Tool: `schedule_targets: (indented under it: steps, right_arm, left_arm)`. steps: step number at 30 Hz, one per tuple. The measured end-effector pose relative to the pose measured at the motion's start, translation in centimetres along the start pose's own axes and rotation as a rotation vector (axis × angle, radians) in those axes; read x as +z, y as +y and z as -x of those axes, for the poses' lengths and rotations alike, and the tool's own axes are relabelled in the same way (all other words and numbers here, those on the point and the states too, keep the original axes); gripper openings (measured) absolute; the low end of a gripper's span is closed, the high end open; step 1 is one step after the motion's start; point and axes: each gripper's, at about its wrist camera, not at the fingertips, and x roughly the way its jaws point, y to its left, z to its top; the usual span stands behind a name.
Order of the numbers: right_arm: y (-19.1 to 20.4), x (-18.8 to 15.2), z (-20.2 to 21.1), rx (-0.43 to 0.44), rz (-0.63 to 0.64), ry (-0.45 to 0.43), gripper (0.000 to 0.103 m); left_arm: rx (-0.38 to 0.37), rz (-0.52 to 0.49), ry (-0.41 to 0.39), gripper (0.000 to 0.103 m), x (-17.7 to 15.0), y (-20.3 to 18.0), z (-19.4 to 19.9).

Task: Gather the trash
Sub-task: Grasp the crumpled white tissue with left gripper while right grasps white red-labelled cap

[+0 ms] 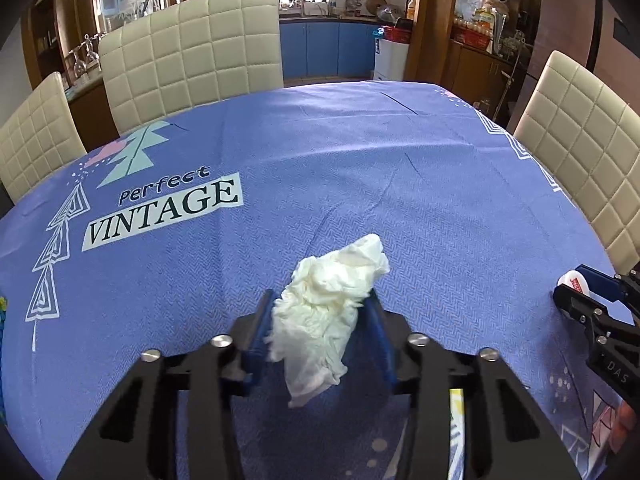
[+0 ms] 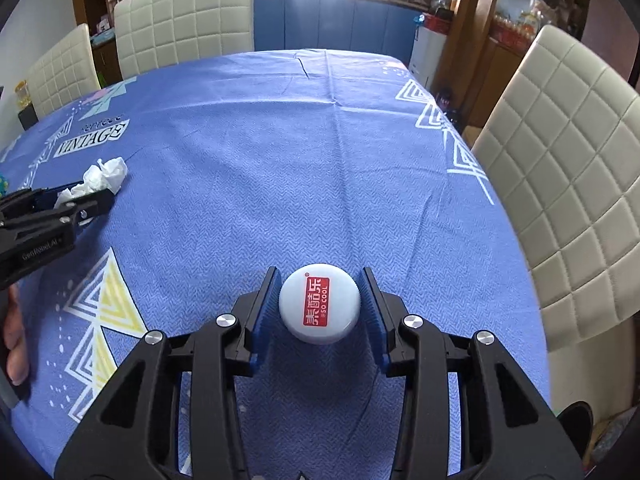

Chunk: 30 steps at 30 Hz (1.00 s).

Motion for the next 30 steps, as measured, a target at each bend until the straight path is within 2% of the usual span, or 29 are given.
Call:
schedule_targets:
  steps: [3, 11, 18, 30]
  right_arm:
    - [0.1, -0.4, 0.6, -0.002, 0.004, -0.002, 0.041]
    - [-1.0, -2.4, 4.2, 0.002, 0.006, -0.03, 0.041]
    - [-3.4, -5.2, 8.4, -0.034, -0.003, -0.065, 0.041]
    - [-11.7, -11.8, 15.4, -0.103, -0.091, -0.118, 0.041]
  left_arm:
    - [-0.011, 0.003, 0.001, 0.023, -0.3, 0.0, 1.0]
    - [-0.034, -0.068, -0.023, 0.02, -2.4, -2.9, 5.1]
    - [-0.067, -0.15, -0.073, 0.02, -4.0, -8.1, 10.0]
    - [-0.126, -0.275, -0.139, 0.02, -6.8, -18.1, 15.5]
